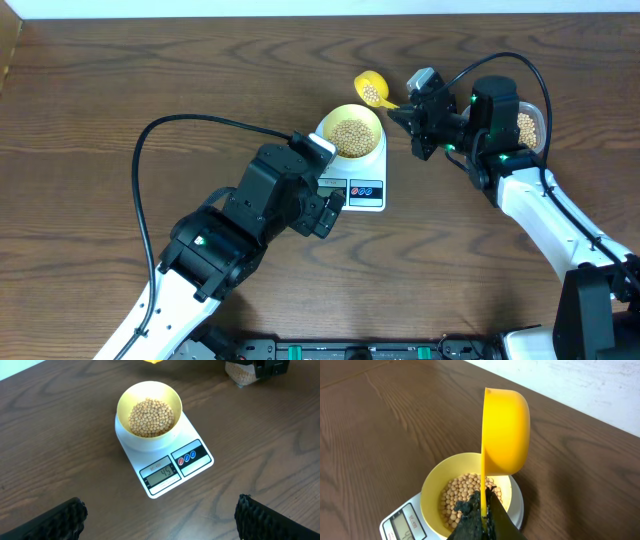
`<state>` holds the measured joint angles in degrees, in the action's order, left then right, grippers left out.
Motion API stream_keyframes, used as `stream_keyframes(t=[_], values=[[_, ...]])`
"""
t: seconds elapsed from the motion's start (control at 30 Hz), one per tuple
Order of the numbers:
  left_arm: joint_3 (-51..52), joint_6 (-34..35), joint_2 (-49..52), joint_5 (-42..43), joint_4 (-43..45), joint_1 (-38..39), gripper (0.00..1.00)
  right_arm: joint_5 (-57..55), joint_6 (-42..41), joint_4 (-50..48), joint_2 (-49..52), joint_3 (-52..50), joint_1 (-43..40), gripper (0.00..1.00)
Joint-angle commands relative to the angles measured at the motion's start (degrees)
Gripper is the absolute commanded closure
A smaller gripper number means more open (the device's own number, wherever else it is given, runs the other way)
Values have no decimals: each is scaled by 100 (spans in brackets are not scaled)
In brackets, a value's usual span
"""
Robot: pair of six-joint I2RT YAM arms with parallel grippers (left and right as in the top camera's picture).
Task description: Scoop item into bowl and weigh 50g on scale
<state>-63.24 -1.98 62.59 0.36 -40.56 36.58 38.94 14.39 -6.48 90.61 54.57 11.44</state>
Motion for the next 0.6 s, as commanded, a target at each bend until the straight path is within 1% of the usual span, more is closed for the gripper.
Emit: stream_keyframes(t=[0.0, 0.2, 0.3, 0.57], values=[[2, -98, 26, 52, -17, -24, 3, 0, 111, 7, 48, -4, 17, 99], [2, -98, 26, 52, -17, -24, 3, -2, 116, 4, 48, -4, 17, 99], [2, -98, 26, 52, -17, -24, 3, 0, 243, 7, 48, -4, 17, 99], [2, -98, 26, 52, -17, -24, 3, 59, 197, 79, 48, -4, 22, 99]])
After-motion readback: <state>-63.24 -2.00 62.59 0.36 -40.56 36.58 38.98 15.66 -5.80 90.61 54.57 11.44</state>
